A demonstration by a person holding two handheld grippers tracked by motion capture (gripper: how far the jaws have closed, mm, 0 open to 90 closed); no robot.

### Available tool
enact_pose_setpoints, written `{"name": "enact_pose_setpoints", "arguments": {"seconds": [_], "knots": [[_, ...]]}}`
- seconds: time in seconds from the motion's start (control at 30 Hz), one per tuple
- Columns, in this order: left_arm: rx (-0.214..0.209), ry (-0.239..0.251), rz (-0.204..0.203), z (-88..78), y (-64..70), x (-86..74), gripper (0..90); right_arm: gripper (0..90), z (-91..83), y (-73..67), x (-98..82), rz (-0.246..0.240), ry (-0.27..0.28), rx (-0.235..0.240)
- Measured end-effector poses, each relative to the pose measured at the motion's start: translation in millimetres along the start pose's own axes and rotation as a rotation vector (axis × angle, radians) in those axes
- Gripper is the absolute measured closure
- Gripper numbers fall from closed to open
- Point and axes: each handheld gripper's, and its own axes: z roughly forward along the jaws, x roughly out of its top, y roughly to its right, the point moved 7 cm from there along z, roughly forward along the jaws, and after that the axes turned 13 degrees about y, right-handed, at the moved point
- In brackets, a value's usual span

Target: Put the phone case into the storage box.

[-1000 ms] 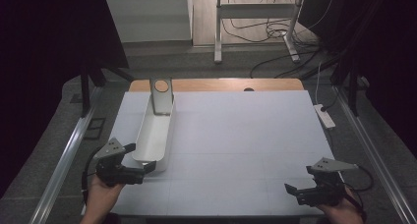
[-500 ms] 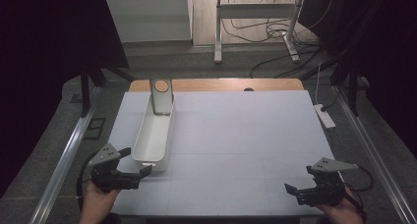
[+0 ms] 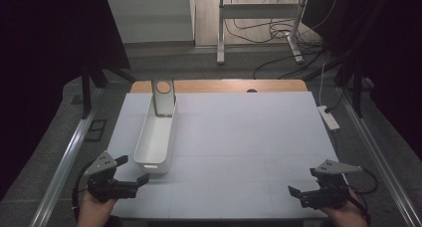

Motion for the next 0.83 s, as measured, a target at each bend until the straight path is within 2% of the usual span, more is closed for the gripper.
{"name": "enact_pose_setpoints", "arguments": {"seconds": [0.27,0.53,0.83], "knots": [[0.014,-0.020,-0.001,-4.8,-0.1,-10.1,0.4,1.6,0.2,0.1,-0.1,0.001,-0.002,-0.001],[0.026,-0.063,0.003,-6.8,1.2,-22.8,0.3,1.6,0.4,-0.2,-0.1,0.003,-0.003,-0.001],[0.034,-0.078,0.014,-4.8,2.1,-23.7,1.2,1.7,0.9,0.0,-0.4,0.000,-0.004,-0.001]]}}
